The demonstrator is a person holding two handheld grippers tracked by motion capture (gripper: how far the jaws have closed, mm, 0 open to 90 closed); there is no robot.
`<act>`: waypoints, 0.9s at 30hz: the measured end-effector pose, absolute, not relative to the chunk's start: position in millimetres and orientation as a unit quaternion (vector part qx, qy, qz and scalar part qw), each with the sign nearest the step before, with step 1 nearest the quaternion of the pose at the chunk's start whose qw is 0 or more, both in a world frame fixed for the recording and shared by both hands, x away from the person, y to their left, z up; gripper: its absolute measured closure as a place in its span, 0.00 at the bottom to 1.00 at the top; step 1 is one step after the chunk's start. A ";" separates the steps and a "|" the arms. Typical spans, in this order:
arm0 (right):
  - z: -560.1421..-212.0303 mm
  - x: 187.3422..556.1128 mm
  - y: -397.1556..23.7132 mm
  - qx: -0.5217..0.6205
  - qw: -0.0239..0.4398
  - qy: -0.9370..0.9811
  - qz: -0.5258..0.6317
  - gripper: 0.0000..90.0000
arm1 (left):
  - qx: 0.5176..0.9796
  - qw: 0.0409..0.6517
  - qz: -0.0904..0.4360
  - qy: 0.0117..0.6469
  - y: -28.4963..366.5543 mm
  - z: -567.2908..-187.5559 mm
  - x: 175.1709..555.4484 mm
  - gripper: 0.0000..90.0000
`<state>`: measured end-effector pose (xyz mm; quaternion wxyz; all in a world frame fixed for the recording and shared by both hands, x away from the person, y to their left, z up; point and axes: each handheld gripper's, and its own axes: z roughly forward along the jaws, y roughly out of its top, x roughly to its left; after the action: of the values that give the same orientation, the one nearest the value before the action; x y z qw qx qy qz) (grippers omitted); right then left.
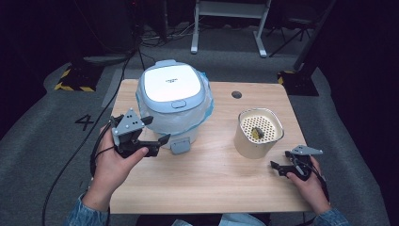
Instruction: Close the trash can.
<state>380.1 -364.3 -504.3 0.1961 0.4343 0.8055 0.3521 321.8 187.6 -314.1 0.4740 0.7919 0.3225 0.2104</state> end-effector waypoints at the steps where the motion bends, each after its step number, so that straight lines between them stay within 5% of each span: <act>1: -504.3 380.1 -364.3 0.434 0.196 0.806 0.352 0.17 | 0.792 0.474 0.210 0.323 187.6 -314.1 321.8 0.25; 27: -504.3 380.1 -364.4 0.434 0.196 0.806 0.352 0.17 | 0.784 0.449 0.173 0.393 224.2 -413.7 311.7 0.24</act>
<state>380.1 -364.4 -504.3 0.1960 0.4343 0.8056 0.3522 311.7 224.2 -413.7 0.4486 0.7836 0.3934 0.1730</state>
